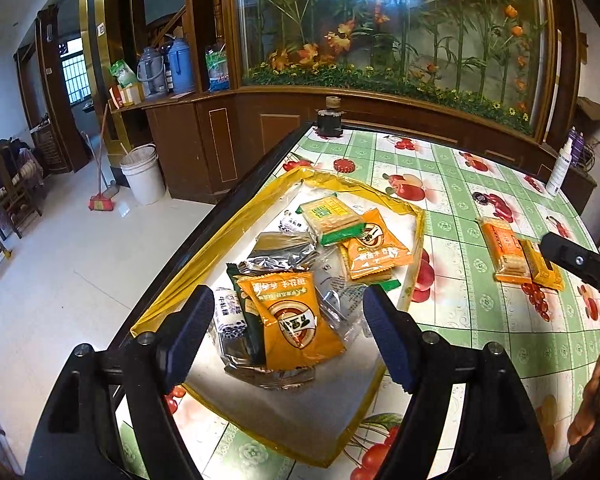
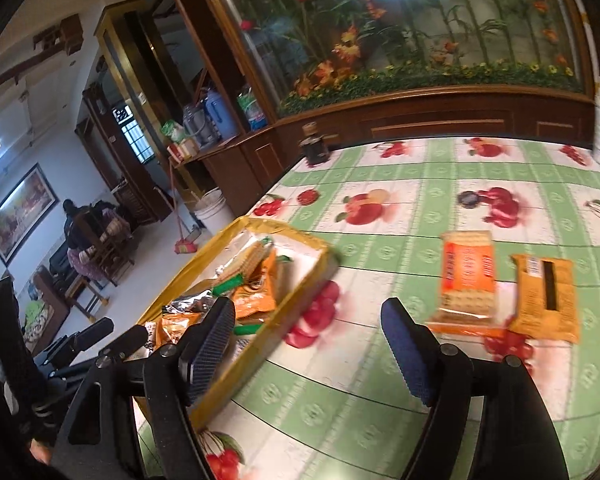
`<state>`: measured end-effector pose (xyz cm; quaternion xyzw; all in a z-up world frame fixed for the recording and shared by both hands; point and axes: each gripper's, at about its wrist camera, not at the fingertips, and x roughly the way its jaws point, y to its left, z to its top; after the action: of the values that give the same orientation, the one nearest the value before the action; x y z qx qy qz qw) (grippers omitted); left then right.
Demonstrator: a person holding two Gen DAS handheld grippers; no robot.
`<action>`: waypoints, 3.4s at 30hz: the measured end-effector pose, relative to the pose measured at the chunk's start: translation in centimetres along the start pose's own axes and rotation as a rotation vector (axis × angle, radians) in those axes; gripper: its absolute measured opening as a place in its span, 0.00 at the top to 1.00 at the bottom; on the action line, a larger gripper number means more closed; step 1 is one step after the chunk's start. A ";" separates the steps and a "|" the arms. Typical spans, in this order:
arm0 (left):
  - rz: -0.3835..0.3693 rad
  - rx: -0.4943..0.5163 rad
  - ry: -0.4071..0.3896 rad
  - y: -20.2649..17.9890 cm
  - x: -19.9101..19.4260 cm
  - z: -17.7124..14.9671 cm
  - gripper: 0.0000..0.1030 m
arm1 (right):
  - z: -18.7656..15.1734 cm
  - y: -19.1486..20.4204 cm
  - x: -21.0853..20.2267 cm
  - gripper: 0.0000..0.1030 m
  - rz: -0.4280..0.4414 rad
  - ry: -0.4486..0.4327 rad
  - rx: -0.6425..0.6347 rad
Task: Organize snacks
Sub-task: 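Move both grippers back toward the orange and yellow-brown packs on the table, then grasp the orange soda-cracker pack with the left gripper while the right grasps the yellow-brown biscuit bag, then carry the orange cracker pack and yellow-brown biscuit bag over the yellow tray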
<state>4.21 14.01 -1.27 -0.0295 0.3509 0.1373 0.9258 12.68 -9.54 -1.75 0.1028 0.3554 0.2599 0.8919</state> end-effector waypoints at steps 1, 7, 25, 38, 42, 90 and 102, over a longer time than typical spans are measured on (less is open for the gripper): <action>-0.002 0.003 0.000 -0.2 -0.1 -0.1 0.25 | -0.2 -0.8 -0.7 0.25 -0.010 -0.007 0.009; -0.032 0.026 0.018 -1.7 -0.6 -0.5 0.24 | -1.4 -5.8 -4.2 0.25 -0.080 -0.042 0.082; -0.138 0.089 0.086 -6.9 -1.2 -1.7 0.22 | -4.1 -14.3 -7.7 0.24 -0.203 -0.061 0.188; -0.204 0.104 0.162 -10.0 -0.2 -2.2 0.22 | -3.9 -14.7 -6.7 0.24 -0.183 -0.078 0.222; -0.220 0.113 0.178 -10.9 0.7 -1.9 0.22 | -3.8 -15.4 -5.8 0.23 -0.210 -0.062 0.260; -0.174 0.208 0.169 -21.7 7.4 0.7 0.50 | -2.9 -14.7 -5.4 0.31 -0.288 -0.023 0.140; -0.091 0.149 0.083 -12.2 -0.1 -3.9 0.50 | -7.1 -6.8 -5.4 0.31 -0.143 0.048 0.012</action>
<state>5.03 1.71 -4.63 0.0180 0.3965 0.0674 0.9154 7.12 -18.22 -6.28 0.0763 0.3846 0.1957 0.8989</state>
